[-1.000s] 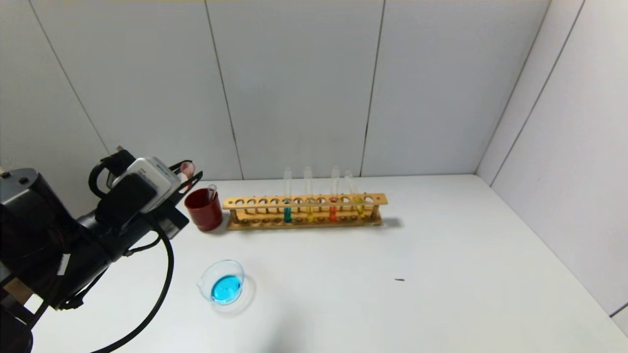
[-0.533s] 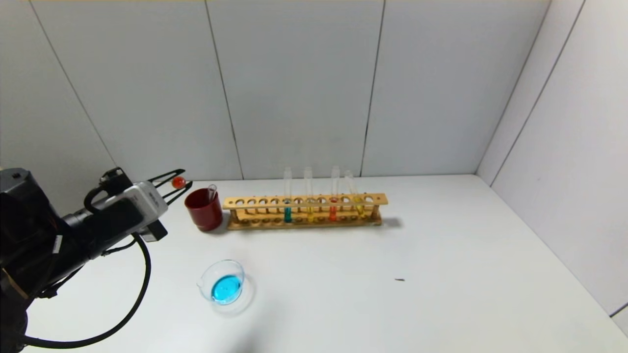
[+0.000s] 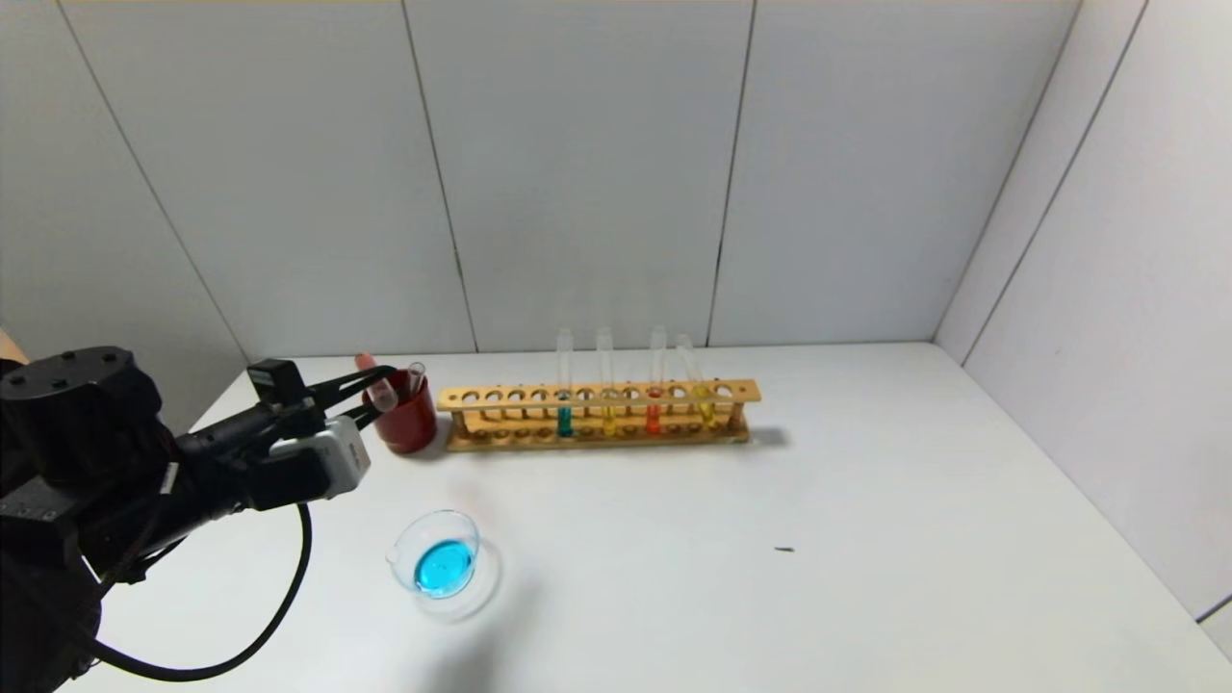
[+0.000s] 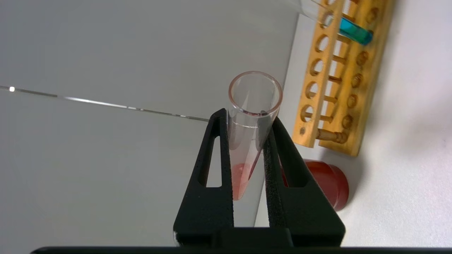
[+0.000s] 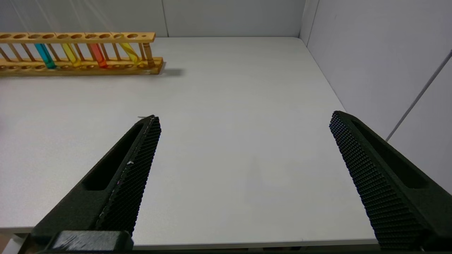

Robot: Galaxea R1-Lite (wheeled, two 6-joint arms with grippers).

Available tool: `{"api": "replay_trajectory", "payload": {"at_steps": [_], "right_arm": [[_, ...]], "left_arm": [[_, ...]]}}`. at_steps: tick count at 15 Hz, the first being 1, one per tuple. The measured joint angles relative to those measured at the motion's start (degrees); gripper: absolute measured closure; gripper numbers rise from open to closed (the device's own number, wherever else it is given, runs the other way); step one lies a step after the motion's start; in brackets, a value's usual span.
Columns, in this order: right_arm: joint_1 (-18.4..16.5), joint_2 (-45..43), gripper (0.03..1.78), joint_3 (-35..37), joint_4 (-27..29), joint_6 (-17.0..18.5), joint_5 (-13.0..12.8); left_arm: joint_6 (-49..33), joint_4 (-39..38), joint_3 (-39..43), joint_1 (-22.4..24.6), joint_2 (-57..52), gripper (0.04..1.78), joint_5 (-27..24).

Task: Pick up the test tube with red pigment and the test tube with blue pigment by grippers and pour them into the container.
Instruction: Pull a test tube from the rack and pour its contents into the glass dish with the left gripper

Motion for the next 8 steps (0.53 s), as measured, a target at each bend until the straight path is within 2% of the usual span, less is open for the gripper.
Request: {"api": "replay_trajectory", "payload": {"at_steps": [8], "right_arm": [[0.0, 0.0, 0.06, 0.0, 0.0, 0.0, 0.0]], "left_arm": [[10.2, -0.1, 2.4, 0.1, 6.5, 1.52, 0.1]]}}
